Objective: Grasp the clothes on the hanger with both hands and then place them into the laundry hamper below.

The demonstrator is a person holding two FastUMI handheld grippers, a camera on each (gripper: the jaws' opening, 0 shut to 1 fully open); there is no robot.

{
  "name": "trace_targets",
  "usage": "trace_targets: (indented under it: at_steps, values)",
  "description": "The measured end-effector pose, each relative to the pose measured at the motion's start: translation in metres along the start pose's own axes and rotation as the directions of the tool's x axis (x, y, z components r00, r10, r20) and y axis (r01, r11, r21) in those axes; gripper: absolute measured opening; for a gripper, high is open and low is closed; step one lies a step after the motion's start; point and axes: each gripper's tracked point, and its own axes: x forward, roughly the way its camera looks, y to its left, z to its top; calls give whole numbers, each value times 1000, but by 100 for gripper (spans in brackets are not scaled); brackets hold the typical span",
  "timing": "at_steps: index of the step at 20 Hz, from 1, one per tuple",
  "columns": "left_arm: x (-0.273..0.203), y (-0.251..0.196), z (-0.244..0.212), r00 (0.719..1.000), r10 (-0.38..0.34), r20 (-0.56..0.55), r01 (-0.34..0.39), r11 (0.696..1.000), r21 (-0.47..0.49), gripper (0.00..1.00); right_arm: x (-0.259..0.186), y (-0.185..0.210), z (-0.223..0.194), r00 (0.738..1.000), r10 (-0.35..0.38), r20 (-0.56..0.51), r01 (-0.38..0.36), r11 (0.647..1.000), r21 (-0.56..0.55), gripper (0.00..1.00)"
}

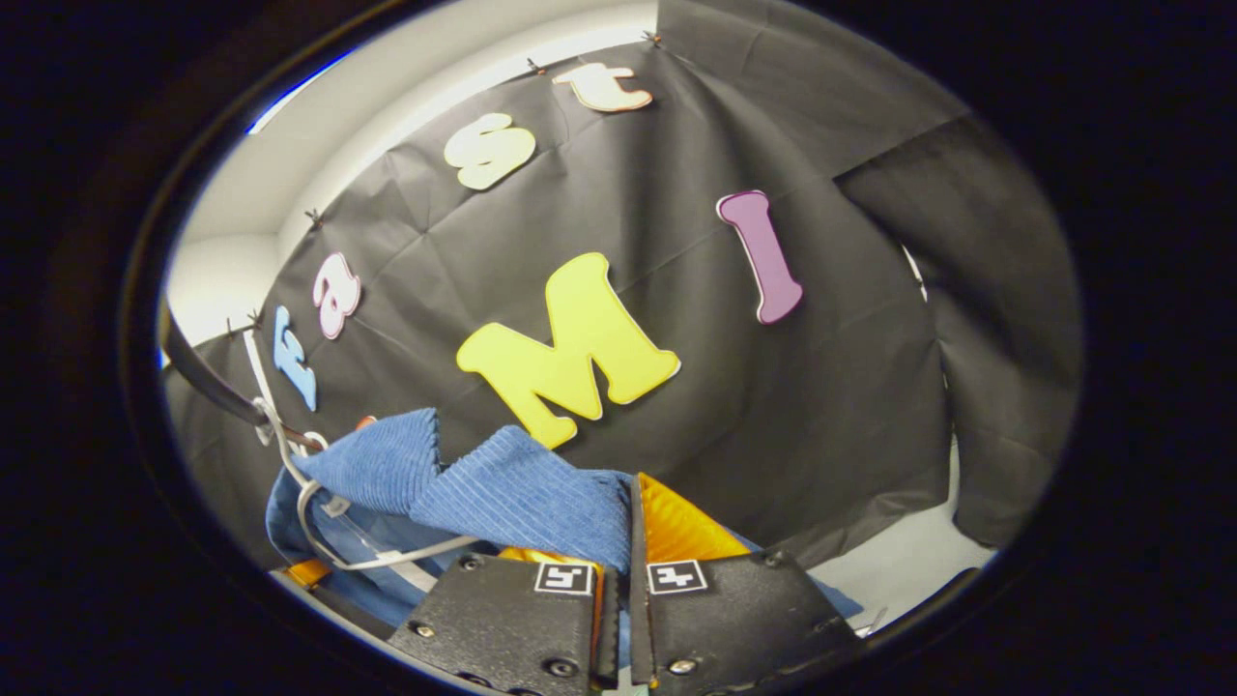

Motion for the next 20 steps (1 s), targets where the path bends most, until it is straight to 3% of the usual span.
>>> trace_targets:
  at_steps: [4,8,9,10,11,13,14,16,17,18,20]
  values:
    - [4,8,30,999,-21,24,20,999,51,2,11,1,20,1000,24,-4,-23,999,32,8]
    - [13,19,43,999,-54,-3,55,998,23,7,24,-2,16,999,15,-33,-13,998,59,8]
    - [18,20,42,998,-64,-17,65,998,21,2,28,-3,14,999,16,-46,-13,998,66,8]
    - [26,22,42,997,-72,-25,72,997,20,7,33,-5,10,998,18,-57,-14,997,72,8]
    - [32,24,40,996,-79,-36,79,997,11,2,36,-5,10,998,24,-63,-19,997,76,7]
    - [37,29,37,994,-96,-53,96,995,2,7,40,-7,9,997,28,-78,-22,996,83,8]
    - [40,31,37,992,-106,-61,107,994,4,2,43,-8,8,996,28,-83,-21,996,91,8]
    - [50,32,36,988,-130,-78,130,991,-7,7,49,-11,5,994,37,-99,-27,994,101,8]
    - [54,33,32,988,-128,-88,127,992,-11,2,52,-12,3,993,41,-111,-30,994,105,8]
    - [54,36,24,987,-124,-106,125,992,-1,7,55,-13,-1,992,43,-119,-29,993,118,8]
    - [57,39,11,985,-118,-123,123,992,35,2,60,-15,-15,988,45,-149,-25,991,129,8]
